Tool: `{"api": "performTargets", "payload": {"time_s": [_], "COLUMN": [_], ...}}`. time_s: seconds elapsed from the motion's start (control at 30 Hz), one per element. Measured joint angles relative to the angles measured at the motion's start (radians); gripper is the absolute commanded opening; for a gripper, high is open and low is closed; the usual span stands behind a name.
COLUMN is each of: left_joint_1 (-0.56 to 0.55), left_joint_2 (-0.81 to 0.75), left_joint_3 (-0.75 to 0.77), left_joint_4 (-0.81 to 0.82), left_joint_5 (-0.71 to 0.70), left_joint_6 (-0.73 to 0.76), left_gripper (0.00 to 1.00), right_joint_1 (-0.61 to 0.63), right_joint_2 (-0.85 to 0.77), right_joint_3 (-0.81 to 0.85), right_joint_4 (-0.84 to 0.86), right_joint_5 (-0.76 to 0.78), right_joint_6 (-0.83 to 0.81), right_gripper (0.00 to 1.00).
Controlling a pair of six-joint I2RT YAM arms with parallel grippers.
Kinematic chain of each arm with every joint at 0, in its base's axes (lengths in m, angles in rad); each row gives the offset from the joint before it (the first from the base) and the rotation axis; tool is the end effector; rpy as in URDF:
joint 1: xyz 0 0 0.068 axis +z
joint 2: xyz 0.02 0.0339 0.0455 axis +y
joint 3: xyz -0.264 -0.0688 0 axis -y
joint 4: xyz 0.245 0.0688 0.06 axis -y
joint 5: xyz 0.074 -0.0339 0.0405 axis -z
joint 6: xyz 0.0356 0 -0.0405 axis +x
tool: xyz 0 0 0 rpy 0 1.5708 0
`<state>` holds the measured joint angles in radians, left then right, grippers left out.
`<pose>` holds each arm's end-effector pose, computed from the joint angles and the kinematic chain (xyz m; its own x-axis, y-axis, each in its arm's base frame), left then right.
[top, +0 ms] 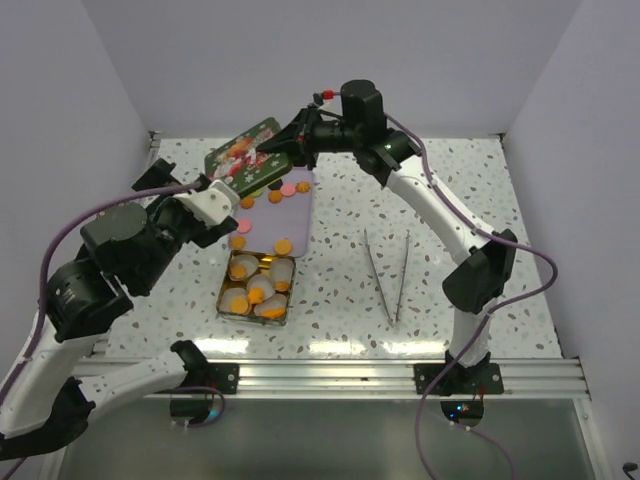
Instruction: Pack the cookies
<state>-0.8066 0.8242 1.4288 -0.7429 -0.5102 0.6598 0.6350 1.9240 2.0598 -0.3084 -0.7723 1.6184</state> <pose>0.0902 -0.0690 0.4814 0.1056 0.6628 -0.7413 0.2918 0.6920 0.6603 0.3427 0.2833 0.4367 -0.9706 0.1736 0.1666 0.1847 0.0937 0.9783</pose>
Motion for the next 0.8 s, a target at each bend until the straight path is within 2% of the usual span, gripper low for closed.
{"api": "performTargets", "payload": {"time_s": [0.1, 0.2, 0.37, 0.53, 0.63, 0.73, 0.8], "left_joint_1": [0.0, 0.0, 0.0, 0.03, 0.19, 0.455, 0.568], "left_joint_2": [0.04, 0.052, 0.106, 0.151, 0.156, 0.16, 0.167], "left_joint_3": [0.105, 0.152, 0.15, 0.026, -0.113, -0.256, -0.33], "left_joint_4": [-0.073, -0.093, -0.146, -0.165, -0.171, -0.163, -0.156], "left_joint_5": [0.028, 0.058, 0.076, 0.118, 0.259, 0.438, 0.514], "left_joint_6": [-0.105, -0.238, -0.5, -0.761, -0.86, -0.919, -0.968], "left_gripper": [1.0, 1.0, 1.0, 1.0, 1.0, 1.0, 1.0], "right_joint_1": [-0.034, -0.079, -0.148, -0.188, -0.191, -0.19, -0.19], "right_joint_2": [-0.045, -0.149, -0.363, -0.524, -0.609, -0.687, -0.725], "right_joint_3": [-0.05, -0.214, -0.554, -0.734, -0.772, -0.775, -0.768], "right_joint_4": [-0.044, -0.077, -0.106, -0.205, -0.26, -0.316, -0.359], "right_joint_5": [0.043, 0.109, 0.203, 0.287, 0.328, 0.364, 0.385], "right_joint_6": [-0.101, -0.196, -0.304, -0.409, -0.462, -0.518, -0.558], "right_gripper": [0.0, 0.0, 0.0, 0.0, 0.0, 0.0, 0.0]}}
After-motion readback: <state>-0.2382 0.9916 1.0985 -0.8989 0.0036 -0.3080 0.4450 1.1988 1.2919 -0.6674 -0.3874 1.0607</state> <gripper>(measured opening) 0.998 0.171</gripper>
